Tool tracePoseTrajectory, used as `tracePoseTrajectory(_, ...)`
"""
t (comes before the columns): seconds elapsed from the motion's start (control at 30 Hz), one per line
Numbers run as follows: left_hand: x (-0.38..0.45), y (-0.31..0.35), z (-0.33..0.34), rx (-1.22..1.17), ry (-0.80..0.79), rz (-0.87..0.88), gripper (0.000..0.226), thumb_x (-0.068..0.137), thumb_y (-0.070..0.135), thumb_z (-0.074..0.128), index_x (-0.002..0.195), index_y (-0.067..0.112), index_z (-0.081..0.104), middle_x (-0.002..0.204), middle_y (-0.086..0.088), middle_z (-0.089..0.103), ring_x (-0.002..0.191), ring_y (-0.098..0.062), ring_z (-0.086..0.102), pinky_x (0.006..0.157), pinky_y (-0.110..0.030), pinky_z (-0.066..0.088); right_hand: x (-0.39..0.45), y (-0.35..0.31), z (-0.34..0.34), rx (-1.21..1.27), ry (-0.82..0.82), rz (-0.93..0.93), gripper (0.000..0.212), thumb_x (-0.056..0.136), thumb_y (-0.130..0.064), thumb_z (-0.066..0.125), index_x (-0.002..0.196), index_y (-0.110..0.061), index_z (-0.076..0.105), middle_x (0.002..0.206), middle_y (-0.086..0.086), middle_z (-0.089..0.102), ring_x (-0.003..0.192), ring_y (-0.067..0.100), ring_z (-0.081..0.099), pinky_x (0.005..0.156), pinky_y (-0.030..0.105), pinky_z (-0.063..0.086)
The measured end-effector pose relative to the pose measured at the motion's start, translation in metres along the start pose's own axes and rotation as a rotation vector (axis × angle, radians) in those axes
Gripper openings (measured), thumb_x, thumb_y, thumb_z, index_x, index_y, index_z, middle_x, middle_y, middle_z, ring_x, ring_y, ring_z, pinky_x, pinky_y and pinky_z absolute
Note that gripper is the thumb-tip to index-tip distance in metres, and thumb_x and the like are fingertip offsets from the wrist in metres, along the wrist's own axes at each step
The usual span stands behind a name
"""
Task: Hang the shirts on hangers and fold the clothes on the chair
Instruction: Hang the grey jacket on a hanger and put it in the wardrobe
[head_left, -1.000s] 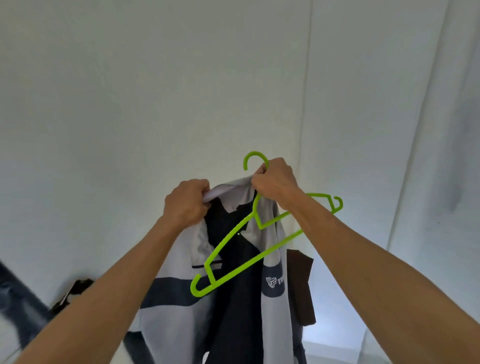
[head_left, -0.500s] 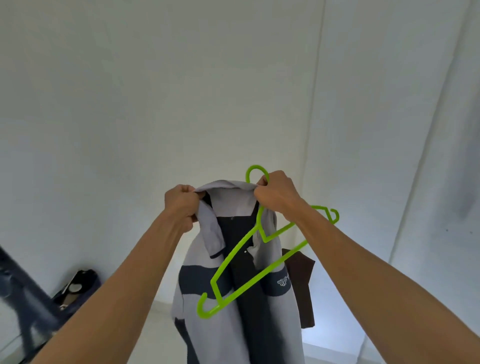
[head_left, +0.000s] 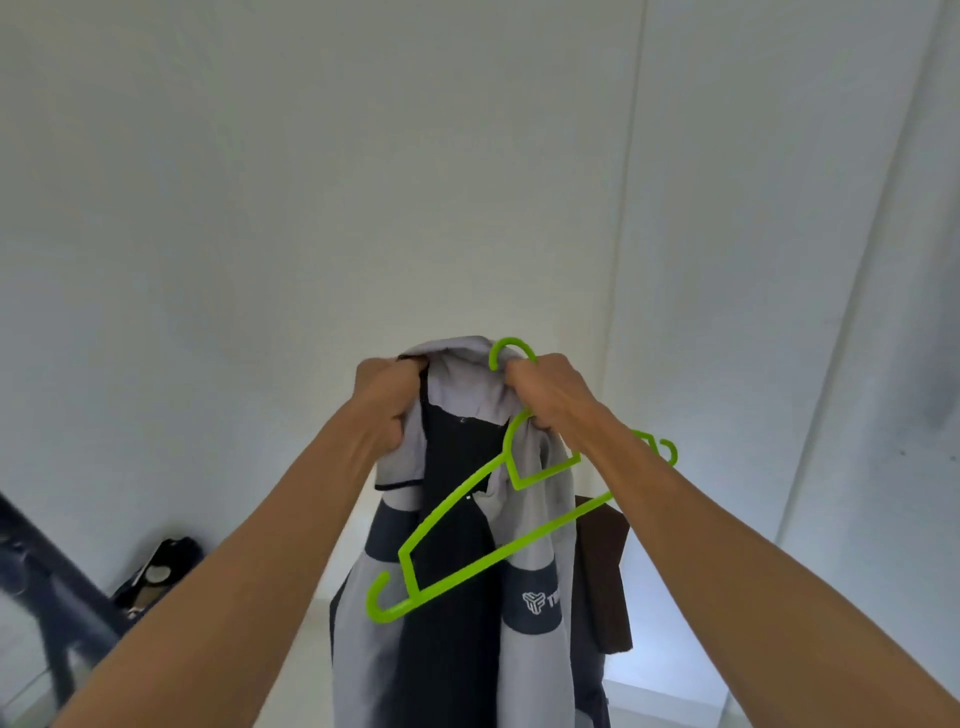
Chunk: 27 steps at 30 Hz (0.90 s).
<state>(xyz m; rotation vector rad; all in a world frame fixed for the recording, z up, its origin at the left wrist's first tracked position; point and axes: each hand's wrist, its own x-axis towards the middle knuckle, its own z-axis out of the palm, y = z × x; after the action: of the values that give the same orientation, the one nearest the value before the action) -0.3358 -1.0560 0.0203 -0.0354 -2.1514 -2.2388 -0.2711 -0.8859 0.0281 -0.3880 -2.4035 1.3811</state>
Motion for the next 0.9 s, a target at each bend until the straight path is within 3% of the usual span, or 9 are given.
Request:
tracePoseTrajectory(0.1, 0.009, 0.015, -0.027, 0.493, -0.099, 0.329, 0.031, 0.077, 0.025, 0.080, 0.072, -0.002, 0.067, 0.063, -0.006, 0.058, 0.060, -0.017, 0.052, 0.057, -0.031, 0.041, 0.002, 0.003, -0.012, 0.221, -0.080, 0.109, 0.020, 0.081, -0.031, 0.056, 0.078, -0.017, 0.043, 0.056, 0.000, 0.034, 0.042, 0.015, 0.027, 0.044, 0.023, 0.021)
tracePoseTrajectory(0.2, 0.009, 0.023, -0.052, 0.990, -0.153, 0.436, 0.030, 0.062, 0.023, 0.091, 0.069, 0.003, 0.070, 0.057, -0.005, 0.056, 0.056, -0.018, 0.052, 0.053, -0.029, 0.037, 0.003, 0.006, -0.025, 0.322, -0.258, 0.134, 0.018, 0.081, -0.028, 0.058, 0.077, -0.017, 0.044, 0.053, -0.001, 0.035, 0.040, 0.013, 0.025, 0.044, 0.023, 0.019)
tracePoseTrajectory(0.3, 0.010, 0.021, -0.064, 1.093, -0.097, 0.451, 0.025, 0.060, 0.015, 0.091, 0.071, 0.004, 0.071, 0.058, -0.003, 0.057, 0.061, -0.021, 0.057, 0.048, -0.027, 0.036, 0.008, 0.006, -0.031, 0.444, -0.538, 0.066, 0.022, 0.069, -0.018, 0.071, 0.076, -0.018, 0.049, 0.056, 0.001, 0.042, 0.044, 0.013, 0.029, 0.044, 0.024, 0.024)
tracePoseTrajectory(0.37, 0.012, 0.017, -0.068, 1.080, -0.066, 0.471, 0.022, 0.062, 0.011, 0.089, 0.072, 0.002, 0.071, 0.058, -0.004, 0.056, 0.062, -0.022, 0.056, 0.049, -0.028, 0.037, 0.011, 0.007, -0.034, 0.490, -0.700, 0.004, 0.032, 0.066, -0.001, 0.072, 0.087, -0.017, 0.054, 0.065, 0.007, 0.049, 0.049, 0.016, 0.038, 0.047, 0.026, 0.032)
tracePoseTrajectory(0.43, 0.014, 0.018, -0.074, 1.059, -0.049, 0.482, 0.021, 0.061, 0.009, 0.088, 0.074, 0.001, 0.074, 0.063, -0.008, 0.059, 0.063, -0.022, 0.057, 0.053, -0.029, 0.041, 0.014, 0.009, -0.033, 0.512, -0.758, -0.034, 0.040, 0.071, 0.011, 0.071, 0.099, -0.013, 0.056, 0.069, 0.011, 0.053, 0.052, 0.017, 0.047, 0.047, 0.025, 0.040)
tracePoseTrajectory(0.57, 0.009, 0.023, -0.083, 1.122, -0.043, 0.517, 0.012, 0.063, 0.000, 0.072, 0.071, 0.009, 0.071, 0.057, -0.006, 0.055, 0.057, -0.026, 0.055, 0.049, -0.027, 0.038, 0.018, 0.009, -0.030, 0.601, -0.695, -0.033, 0.032, 0.082, 0.009, 0.066, 0.102, -0.013, 0.054, 0.068, 0.009, 0.054, 0.051, 0.016, 0.050, 0.047, 0.025, 0.043)
tracePoseTrajectory(0.67, 0.000, 0.020, -0.096, 1.361, 0.034, 0.467, 0.026, 0.068, 0.002, 0.064, 0.084, 0.023, 0.065, 0.069, -0.001, 0.057, 0.064, -0.025, 0.057, 0.053, -0.028, 0.040, 0.023, 0.006, -0.031, 0.587, -0.616, -0.055, 0.031, 0.086, 0.011, 0.063, 0.095, -0.016, 0.052, 0.065, 0.008, 0.053, 0.049, 0.016, 0.047, 0.044, 0.025, 0.040)
tracePoseTrajectory(0.8, -0.011, 0.014, -0.113, 1.495, 0.067, 0.328, 0.026, 0.076, 0.009, 0.062, 0.097, 0.025, 0.061, 0.083, 0.000, 0.058, 0.079, -0.026, 0.060, 0.064, -0.034, 0.045, 0.024, 0.005, -0.028, 0.461, -0.389, -0.096, 0.036, 0.090, 0.013, 0.062, 0.094, -0.017, 0.043, 0.064, 0.008, 0.050, 0.048, 0.016, 0.045, 0.045, 0.028, 0.038)
tracePoseTrajectory(0.9, -0.019, 0.024, -0.106, 1.412, 0.013, 0.398, 0.026, 0.072, 0.004, 0.061, 0.083, 0.027, 0.056, 0.083, -0.002, 0.057, 0.075, -0.026, 0.057, 0.061, -0.033, 0.042, 0.027, 0.004, -0.007, 0.287, -0.175, -0.165, 0.036, 0.088, 0.005, 0.069, 0.092, -0.019, 0.042, 0.068, 0.007, 0.050, 0.053, 0.018, 0.045, 0.050, 0.032, 0.041)
